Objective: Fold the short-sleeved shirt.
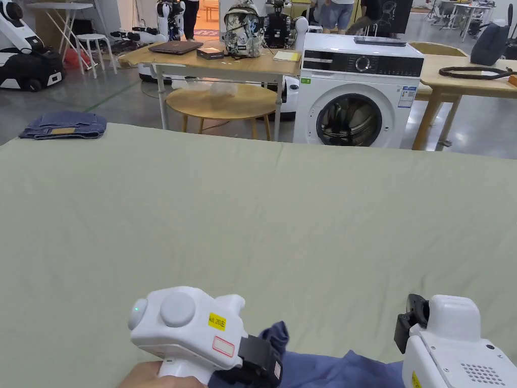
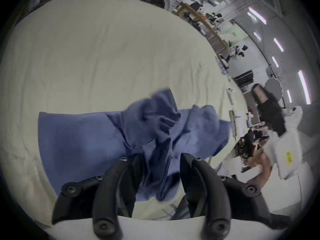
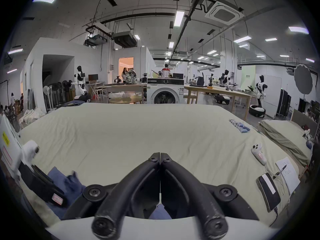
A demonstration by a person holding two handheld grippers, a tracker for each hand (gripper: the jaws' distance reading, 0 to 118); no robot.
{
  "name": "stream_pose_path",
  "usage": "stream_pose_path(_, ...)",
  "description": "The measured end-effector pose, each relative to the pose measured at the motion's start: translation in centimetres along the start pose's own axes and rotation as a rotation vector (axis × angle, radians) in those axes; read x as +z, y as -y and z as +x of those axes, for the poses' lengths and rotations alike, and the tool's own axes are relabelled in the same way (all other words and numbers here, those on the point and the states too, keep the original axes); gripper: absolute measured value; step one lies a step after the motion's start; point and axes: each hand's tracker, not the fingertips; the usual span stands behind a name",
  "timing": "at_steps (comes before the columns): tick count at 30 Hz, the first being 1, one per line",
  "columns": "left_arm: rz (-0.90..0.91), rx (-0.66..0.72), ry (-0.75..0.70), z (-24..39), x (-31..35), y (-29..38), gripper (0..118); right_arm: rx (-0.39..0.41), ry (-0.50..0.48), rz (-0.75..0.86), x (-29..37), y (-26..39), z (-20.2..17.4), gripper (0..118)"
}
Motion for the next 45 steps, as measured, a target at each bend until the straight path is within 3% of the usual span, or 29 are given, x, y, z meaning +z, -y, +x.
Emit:
stream_pose_path(2,0.058,-0.002,0.035,-0.4,1.6,-0.2,13,-0.002,0.000,-0.003,0.0,0.1,0.0,0)
stream_pose_path(3,0.091,0.002,0.039,-0.6,2.3,-0.2,12,-0.006,-0.001,-0.004,0.1,0.1,0.0,0)
stream_pose_path(10,0.095,0.045,-0.042,-1.7,0.0,-0.3,8,-0.024,-0.002,-0.013,0.1,0.4,0.1,0)
stream_pose_path(18,0.001,0.157,0.215,-2.9,-5.8,1.2,8,-0.015,-0.004,-0.021,0.2,0.7,0.0,0)
stream_pose_path(25,-0.035,0.214,0.205,-2.7,-7.9,3.1,6,-0.010,-0.003,-0.027,0.3,1.0,0.0,0)
stream_pose_path(32,-0.002,0.113,0.176,-3.2,-7.6,2.9,6,-0.030,-0.001,-0.027,0.2,1.1,0.1,0)
stream_pose_path(38,0.181,0.097,0.161,-3.8,0.3,2.6,30,-0.021,-0.009,-0.009,0.2,0.7,-0.1,0)
stream_pose_path(42,0.260,0.099,0.096,-6.8,5.5,3.0,73,-0.012,-0.014,0.011,0.2,0.5,-0.2,0)
stream_pose_path(45,0.296,0.145,0.034,-10.1,7.5,3.3,78,-0.012,-0.017,0.018,0.2,0.4,-0.4,0)
